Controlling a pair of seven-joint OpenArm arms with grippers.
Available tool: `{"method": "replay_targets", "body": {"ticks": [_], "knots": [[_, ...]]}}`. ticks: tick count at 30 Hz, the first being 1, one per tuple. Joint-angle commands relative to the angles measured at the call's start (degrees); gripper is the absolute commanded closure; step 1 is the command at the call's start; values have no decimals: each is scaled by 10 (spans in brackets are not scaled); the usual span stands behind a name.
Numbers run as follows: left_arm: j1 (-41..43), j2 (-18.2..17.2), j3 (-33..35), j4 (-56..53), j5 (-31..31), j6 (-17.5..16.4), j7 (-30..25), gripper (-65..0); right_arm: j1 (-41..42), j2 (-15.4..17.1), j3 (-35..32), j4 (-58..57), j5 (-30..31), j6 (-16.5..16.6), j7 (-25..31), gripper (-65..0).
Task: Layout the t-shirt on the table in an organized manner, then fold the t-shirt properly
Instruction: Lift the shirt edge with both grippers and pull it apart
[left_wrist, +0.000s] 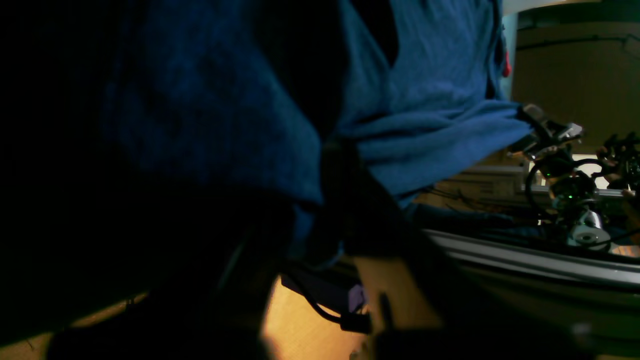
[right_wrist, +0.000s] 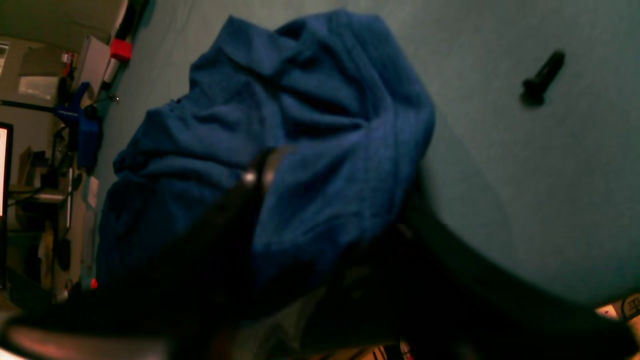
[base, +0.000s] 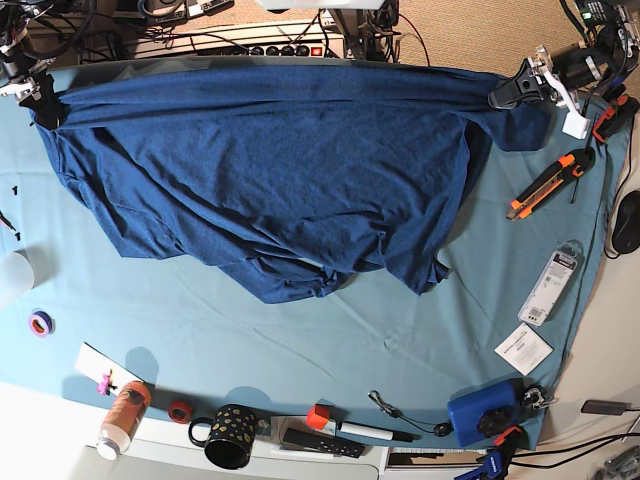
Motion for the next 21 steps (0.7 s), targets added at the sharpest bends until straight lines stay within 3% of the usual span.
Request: {"method": "replay_targets", "body": {"ticks": [1, 4, 21], "knots": [[4, -9, -2, 4, 14, 0, 3, -128, -1, 17, 5, 8, 19, 3, 11, -220], [4, -9, -2, 4, -2, 0, 4, -222, -1, 17, 5, 8, 39, 4, 11, -220], [-6, -9, -2, 5, -23, -9, 12, -222, 4, 22, 5, 8, 52, 4, 11, -220]]}}
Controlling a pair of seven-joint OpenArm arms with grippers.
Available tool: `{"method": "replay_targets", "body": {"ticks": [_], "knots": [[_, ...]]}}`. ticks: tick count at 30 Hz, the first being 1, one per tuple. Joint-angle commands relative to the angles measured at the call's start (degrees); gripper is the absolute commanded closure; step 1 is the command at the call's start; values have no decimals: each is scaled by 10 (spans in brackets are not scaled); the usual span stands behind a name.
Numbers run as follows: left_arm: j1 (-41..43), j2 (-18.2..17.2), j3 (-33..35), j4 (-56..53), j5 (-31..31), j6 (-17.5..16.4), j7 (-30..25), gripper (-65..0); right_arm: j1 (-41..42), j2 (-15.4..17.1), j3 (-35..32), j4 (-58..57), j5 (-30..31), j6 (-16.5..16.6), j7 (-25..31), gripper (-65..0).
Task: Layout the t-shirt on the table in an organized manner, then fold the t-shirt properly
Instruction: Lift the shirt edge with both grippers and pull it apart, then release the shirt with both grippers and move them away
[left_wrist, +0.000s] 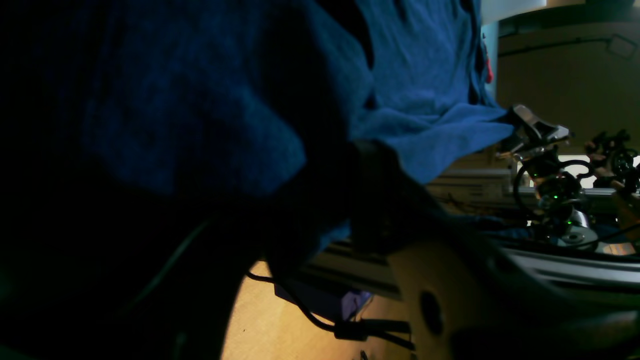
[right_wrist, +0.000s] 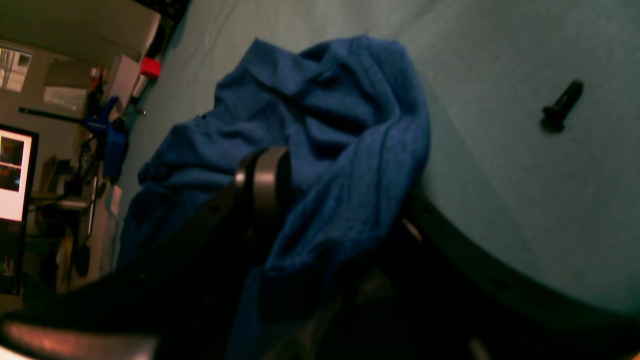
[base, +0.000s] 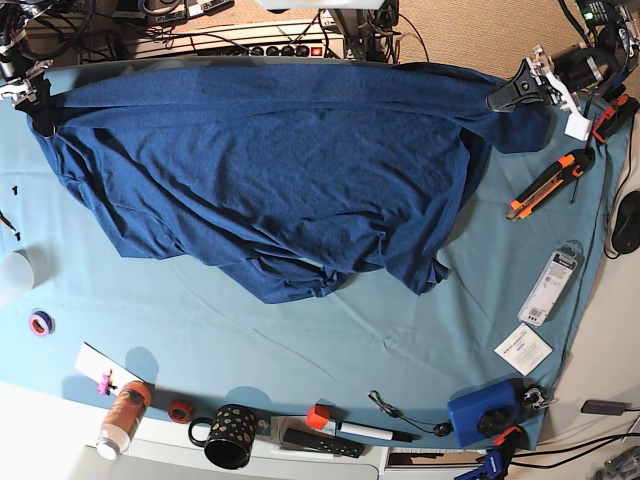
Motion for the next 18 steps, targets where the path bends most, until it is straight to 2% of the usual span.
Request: {"method": "replay_targets", "body": {"ticks": [1, 11, 18], "knots": [[-5, -9, -2, 5, 5, 1, 9, -222, 3, 24, 5, 8, 17, 4, 12, -220], [-32, -9, -2, 5, 5, 1, 15, -222, 15, 70, 5, 8, 17, 4, 12, -220], [-55, -9, -2, 8, 5, 1, 15, -222, 43, 73, 5, 8, 17, 4, 12, -220]]}}
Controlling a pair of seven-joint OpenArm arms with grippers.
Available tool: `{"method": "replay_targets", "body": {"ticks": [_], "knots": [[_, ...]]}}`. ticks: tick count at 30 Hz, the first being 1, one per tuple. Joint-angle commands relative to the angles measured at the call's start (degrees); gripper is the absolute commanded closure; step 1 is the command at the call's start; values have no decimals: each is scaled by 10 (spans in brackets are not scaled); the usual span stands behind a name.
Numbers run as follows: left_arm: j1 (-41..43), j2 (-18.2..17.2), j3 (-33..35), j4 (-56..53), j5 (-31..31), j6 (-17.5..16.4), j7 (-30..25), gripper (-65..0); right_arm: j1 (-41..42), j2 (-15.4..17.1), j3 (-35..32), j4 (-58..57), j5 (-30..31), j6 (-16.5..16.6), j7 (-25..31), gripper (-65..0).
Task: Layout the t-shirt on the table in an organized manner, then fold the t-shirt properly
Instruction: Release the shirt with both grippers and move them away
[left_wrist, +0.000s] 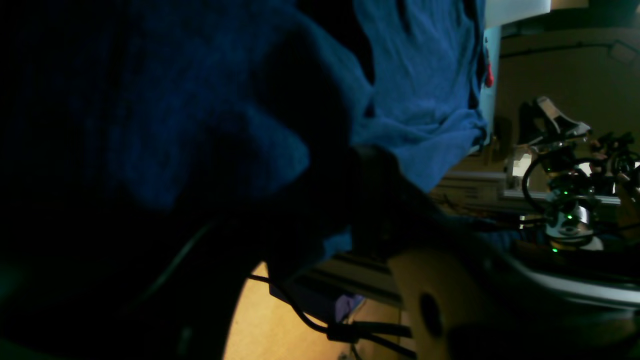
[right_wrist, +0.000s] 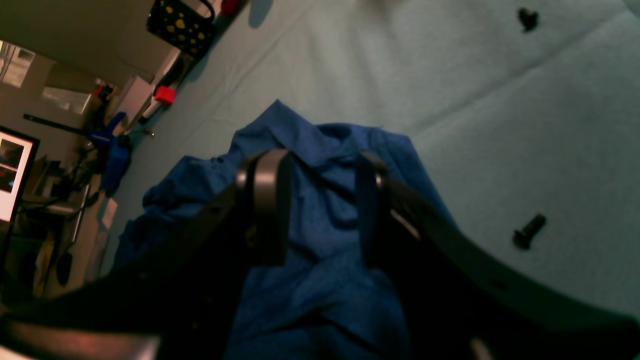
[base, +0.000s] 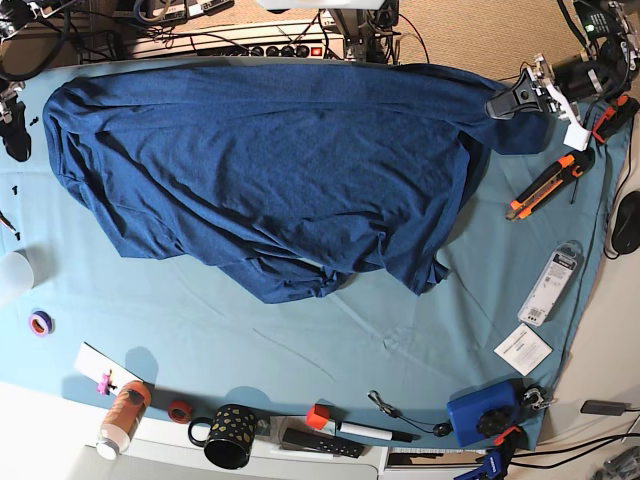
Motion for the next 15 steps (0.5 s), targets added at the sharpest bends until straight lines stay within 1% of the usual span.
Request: {"method": "replay_targets", "body": {"ticks": [1, 11, 15], "knots": [[-20, -9, 0, 10, -2, -21, -26, -222, 7, 17, 4, 8, 15, 4, 10, -220], [-50, -12, 0, 32, -2, -21, -26, -222, 29, 17, 4, 8, 15, 4, 10, -220], [-51, -13, 0, 33, -2, -21, -26, -257, 29, 17, 4, 8, 15, 4, 10, -220]]}}
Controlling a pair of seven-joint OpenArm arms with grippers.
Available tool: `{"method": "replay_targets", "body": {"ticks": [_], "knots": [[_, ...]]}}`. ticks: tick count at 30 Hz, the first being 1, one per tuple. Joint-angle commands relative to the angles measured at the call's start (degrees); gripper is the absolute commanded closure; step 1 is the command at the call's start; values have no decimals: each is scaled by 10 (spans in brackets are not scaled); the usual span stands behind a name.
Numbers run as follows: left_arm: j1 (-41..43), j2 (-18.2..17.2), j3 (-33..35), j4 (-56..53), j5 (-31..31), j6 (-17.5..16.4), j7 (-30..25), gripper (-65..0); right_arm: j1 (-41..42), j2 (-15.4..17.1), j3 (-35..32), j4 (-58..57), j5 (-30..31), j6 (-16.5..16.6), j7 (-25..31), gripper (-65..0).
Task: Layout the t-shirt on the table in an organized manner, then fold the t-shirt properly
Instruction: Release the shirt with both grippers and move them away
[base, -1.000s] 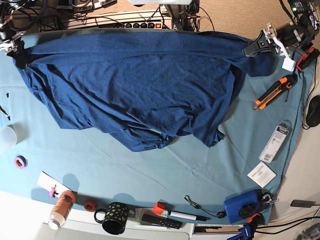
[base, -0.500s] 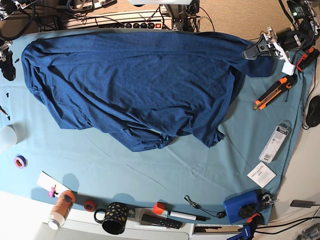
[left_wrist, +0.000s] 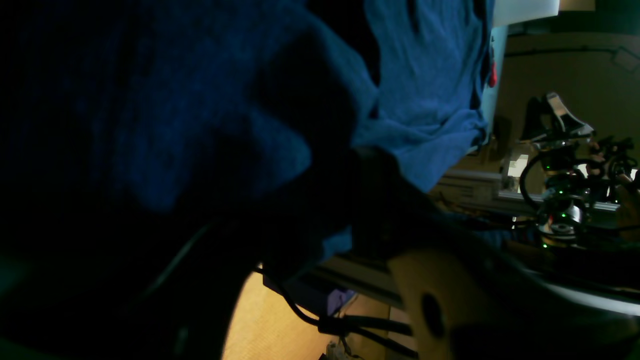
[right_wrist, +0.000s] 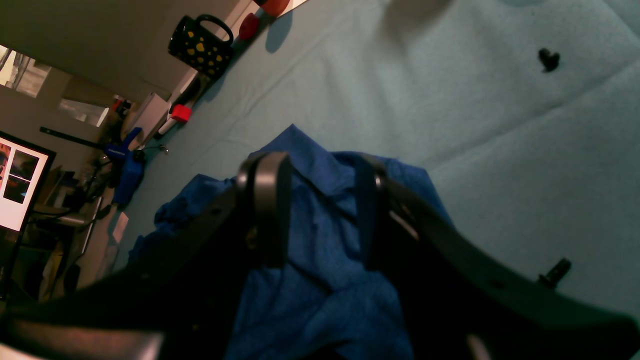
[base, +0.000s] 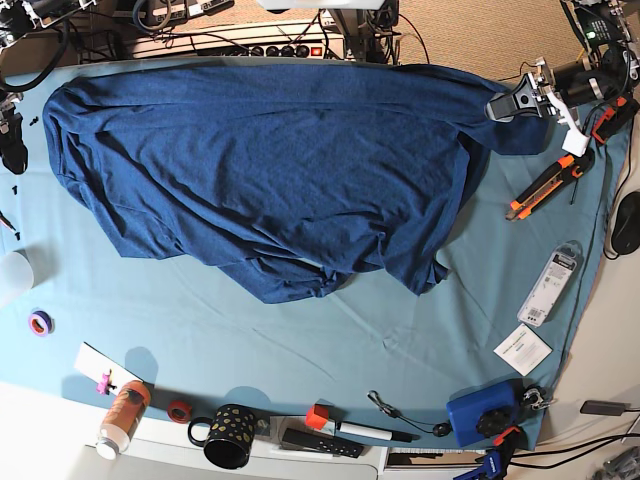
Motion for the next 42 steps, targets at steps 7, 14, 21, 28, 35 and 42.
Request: {"method": "replay_targets", "body": {"ticks": [7, 14, 21, 28, 35, 42], "knots": [[-33, -12, 0, 60, 20, -44, -47, -261, 2, 17, 4, 8, 16, 4, 10, -220], [-33, -12, 0, 139, 66, -44, -47, -260, 2, 17, 4, 8, 16, 4, 10, -220], [-33, -12, 0, 157, 98, -39, -47, -260, 2, 17, 4, 8, 16, 4, 10, -220], [-33, -12, 0, 157, 108, -42, -61, -260, 2, 17, 4, 8, 42, 11, 10, -220], [-33, -12, 0, 157, 101, -44, -67, -260, 13, 17, 4, 8, 90, 11, 10, -220], [-35, -12, 1, 157, 94, -44, -111, -309, 56, 17, -18, 8, 90, 11, 10, -220]]}}
